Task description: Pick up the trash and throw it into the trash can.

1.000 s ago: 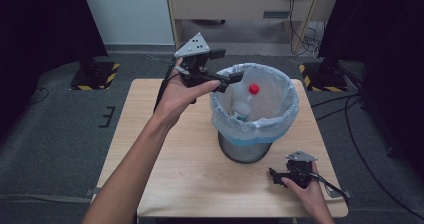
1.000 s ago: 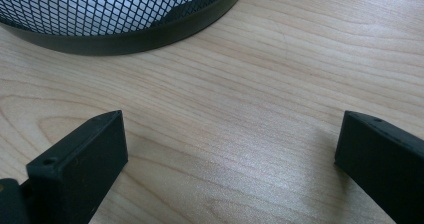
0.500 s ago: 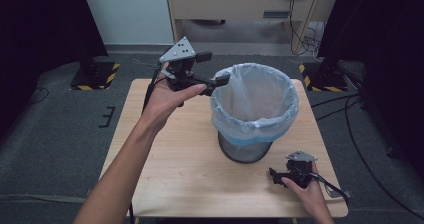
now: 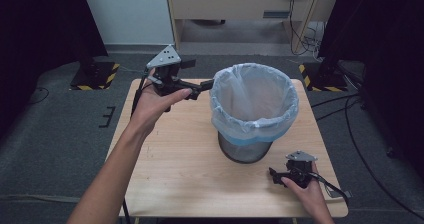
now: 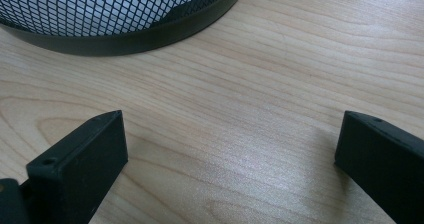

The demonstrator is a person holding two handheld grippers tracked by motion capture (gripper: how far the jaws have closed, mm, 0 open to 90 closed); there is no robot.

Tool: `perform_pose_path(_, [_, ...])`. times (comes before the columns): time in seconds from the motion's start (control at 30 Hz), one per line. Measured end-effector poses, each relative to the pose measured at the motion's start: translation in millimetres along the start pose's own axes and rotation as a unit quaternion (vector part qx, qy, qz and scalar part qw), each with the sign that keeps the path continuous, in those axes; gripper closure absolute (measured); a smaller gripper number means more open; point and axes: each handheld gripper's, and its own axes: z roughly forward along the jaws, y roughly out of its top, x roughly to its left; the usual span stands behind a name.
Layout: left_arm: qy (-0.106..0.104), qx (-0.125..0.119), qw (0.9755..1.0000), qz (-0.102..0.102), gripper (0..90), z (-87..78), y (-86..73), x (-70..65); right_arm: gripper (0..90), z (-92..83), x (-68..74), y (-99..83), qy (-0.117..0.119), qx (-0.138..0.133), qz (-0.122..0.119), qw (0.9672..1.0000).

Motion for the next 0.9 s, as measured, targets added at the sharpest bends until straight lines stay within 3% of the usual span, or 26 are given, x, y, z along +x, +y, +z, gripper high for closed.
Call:
perform_pose_path(0.03, [0.011,0.011,0.9999,-0.001,3.7,-1.6,-7.2,3.5,0.3,0.0,0.0,0.0,0.0,0.0,0.0,1.0])
perform_pose_path(0.2, [0.026,0.016,0.9995,-0.012,3.7,-9.0,-25.0,11.3,0.3,0.0,0.0,0.0,0.0,0.0,0.0,1.0])
perform_pose_path(0.23, [0.034,0.025,0.9989,-0.018,3.7,-11.4,-35.1,15.1,0.3,0.0,0.0,0.0,0.0,0.0,0.0,1.0])
perform_pose_path(0.47, [0.051,0.049,0.9972,-0.026,3.4,-16.7,-67.2,22.4,0.3,0.0,0.1,0.0,-0.001,0.0,0.001,1.0])
perform_pose_path(0.63, [0.064,0.086,0.9938,-0.029,3.6,-16.7,-103.4,30.5,0.3,0.1,0.3,0.0,-0.001,0.0,0.001,1.0])
perform_pose_path(0.67, [0.064,0.086,0.9938,-0.029,3.9,-16.7,-103.4,30.5,0.3,0.1,0.3,0.0,-0.001,0.0,0.001,1.0])
perform_pose_path(0.73, [0.07,0.1,0.9919,-0.033,3.8,-15.4,-116.5,33.5,0.3,0.2,0.2,0.0,-0.002,-0.001,0.0,1.0])
perform_pose_path(0.77, [0.076,0.115,0.9899,-0.034,3.9,-14.1,-130.1,36.0,0.3,0.2,0.2,0.0,-0.002,-0.001,0.0,1.0])
perform_pose_path(0.8, [0.076,0.115,0.9899,-0.034,3.8,-14.1,-130.1,36.0,0.3,0.2,0.2,0.0,-0.002,-0.001,0.0,1.0])
perform_pose_path(0.87, [0.082,0.134,0.9868,-0.038,3.9,-12.6,-149.5,37.5,0.3,0.2,0.2,0.0,-0.002,-0.001,0.0,1.0])
perform_pose_path(0.9, [0.082,0.134,0.9868,-0.038,3.9,-12.6,-149.5,37.5,0.3,0.2,0.2,0.0,-0.002,-0.001,0.0,1.0])
